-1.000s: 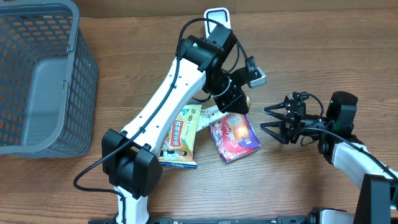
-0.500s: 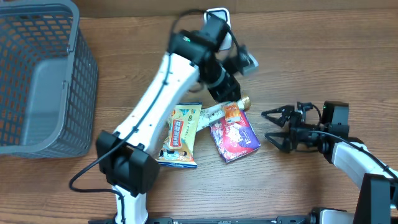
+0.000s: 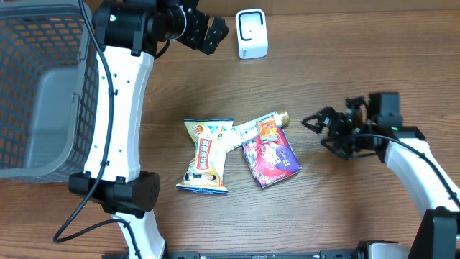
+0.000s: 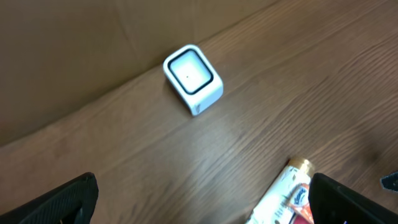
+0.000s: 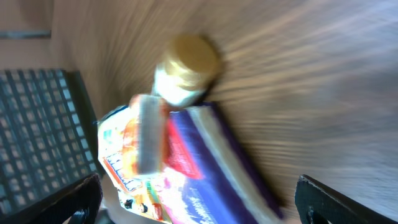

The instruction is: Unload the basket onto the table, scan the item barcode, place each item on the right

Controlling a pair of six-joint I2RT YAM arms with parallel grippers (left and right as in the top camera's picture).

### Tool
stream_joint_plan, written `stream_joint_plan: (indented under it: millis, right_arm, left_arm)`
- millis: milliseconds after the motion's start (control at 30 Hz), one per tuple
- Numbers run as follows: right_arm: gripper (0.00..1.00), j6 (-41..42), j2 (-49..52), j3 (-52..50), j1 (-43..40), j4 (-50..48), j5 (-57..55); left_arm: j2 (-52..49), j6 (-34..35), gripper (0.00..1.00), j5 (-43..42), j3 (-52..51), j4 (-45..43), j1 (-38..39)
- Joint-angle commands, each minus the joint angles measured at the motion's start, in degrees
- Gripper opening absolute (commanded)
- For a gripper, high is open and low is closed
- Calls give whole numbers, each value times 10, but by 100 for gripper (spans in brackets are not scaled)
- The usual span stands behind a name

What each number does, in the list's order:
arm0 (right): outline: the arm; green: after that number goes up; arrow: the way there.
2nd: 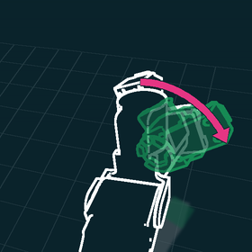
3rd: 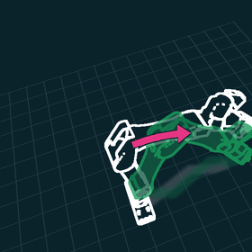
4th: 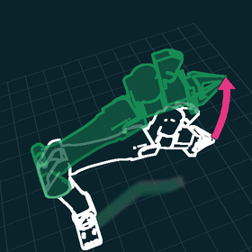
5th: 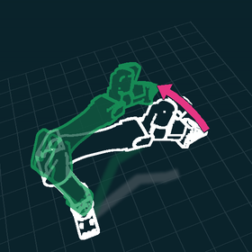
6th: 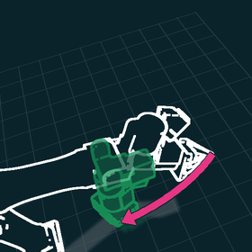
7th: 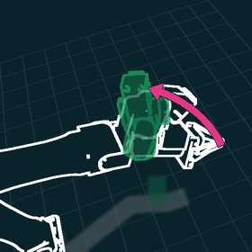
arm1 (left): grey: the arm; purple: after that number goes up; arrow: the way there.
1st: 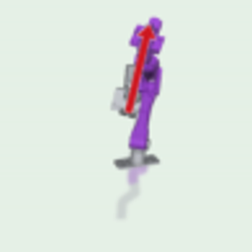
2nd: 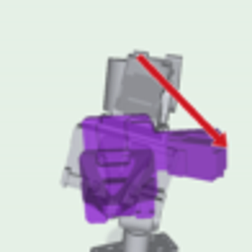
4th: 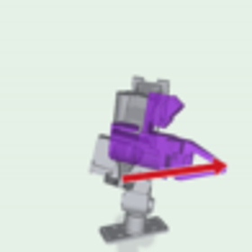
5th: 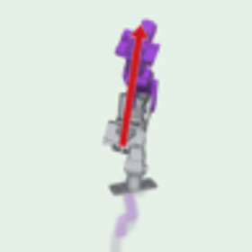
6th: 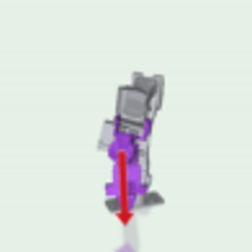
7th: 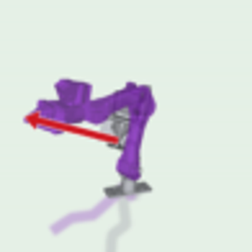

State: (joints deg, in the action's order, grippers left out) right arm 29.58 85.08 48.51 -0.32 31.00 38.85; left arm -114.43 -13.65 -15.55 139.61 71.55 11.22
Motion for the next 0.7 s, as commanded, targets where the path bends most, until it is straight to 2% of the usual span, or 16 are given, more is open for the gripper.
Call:
stream_joint_plan:
  millis: [0, 100, 267, 400, 667]
  right_arm:
    - [100, 7, -5, 35, 85, 6, -100]
    - [100, 49, 4, 41, 123, 9, -135]
    - [99, 117, 29, 41, 122, -33, -73]
    - [92, 188, 55, 41, 123, -71, -48]
    - [88, 235, 74, 41, 123, -82, 15]
  left_arm:
    - [10, 17, 100, 10, 6, 3, -7]
    - [10, 17, 100, 12, 6, 0, -13]
    - [10, 21, 100, 11, 6, 3, -26]
    - [10, 21, 100, 11, 6, 9, -29]
    - [10, 21, 100, 12, 6, 22, -30]
